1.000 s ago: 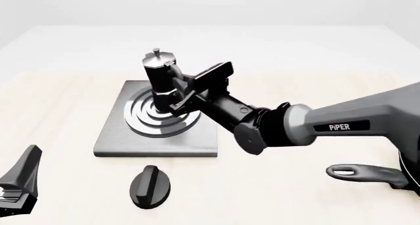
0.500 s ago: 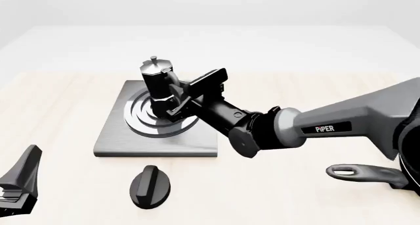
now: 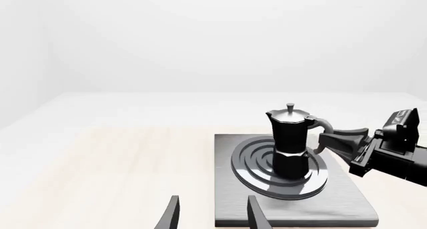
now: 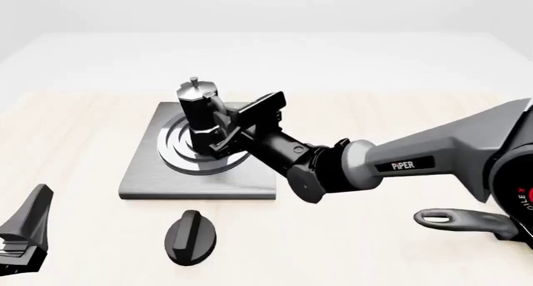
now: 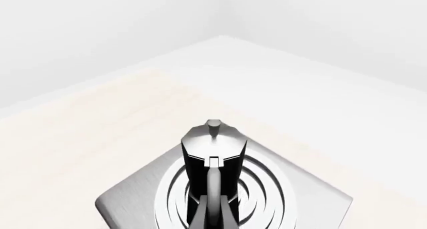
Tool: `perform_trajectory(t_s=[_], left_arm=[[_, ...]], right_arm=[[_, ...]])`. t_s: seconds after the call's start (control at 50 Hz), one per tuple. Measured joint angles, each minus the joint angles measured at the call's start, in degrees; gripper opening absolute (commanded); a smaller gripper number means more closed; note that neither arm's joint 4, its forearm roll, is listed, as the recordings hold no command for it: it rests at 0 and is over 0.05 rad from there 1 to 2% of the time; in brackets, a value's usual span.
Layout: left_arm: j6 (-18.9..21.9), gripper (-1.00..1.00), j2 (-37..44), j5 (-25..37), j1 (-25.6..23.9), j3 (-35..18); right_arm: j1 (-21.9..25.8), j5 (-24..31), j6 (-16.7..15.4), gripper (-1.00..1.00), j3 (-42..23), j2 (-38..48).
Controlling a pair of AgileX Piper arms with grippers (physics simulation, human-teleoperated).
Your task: Put the moka pot on the stove.
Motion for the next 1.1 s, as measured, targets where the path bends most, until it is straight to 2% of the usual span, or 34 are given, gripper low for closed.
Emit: perform_trajectory(t_s=[0.16,0.18,0.78,1.1], left_arm=[[0.0,1.0,0.0,0.0,0.0,0.0],[0.0,1.0,0.0,0.0,0.0,0.0],[0.0,1.0,0.0,0.0,0.0,0.0],[0.0,1.0,0.0,0.0,0.0,0.0]], right_arm=[[0.08,-0.04,0.17,-1.0,-0.15,0.23],[0.1,-0.03,0.18,1.0,-0.19,0.25],[0.56,0.5,0.46,1.0,-0.96,0.1],[1.4,-0.4,1.28,1.0,2.4,-2.5]])
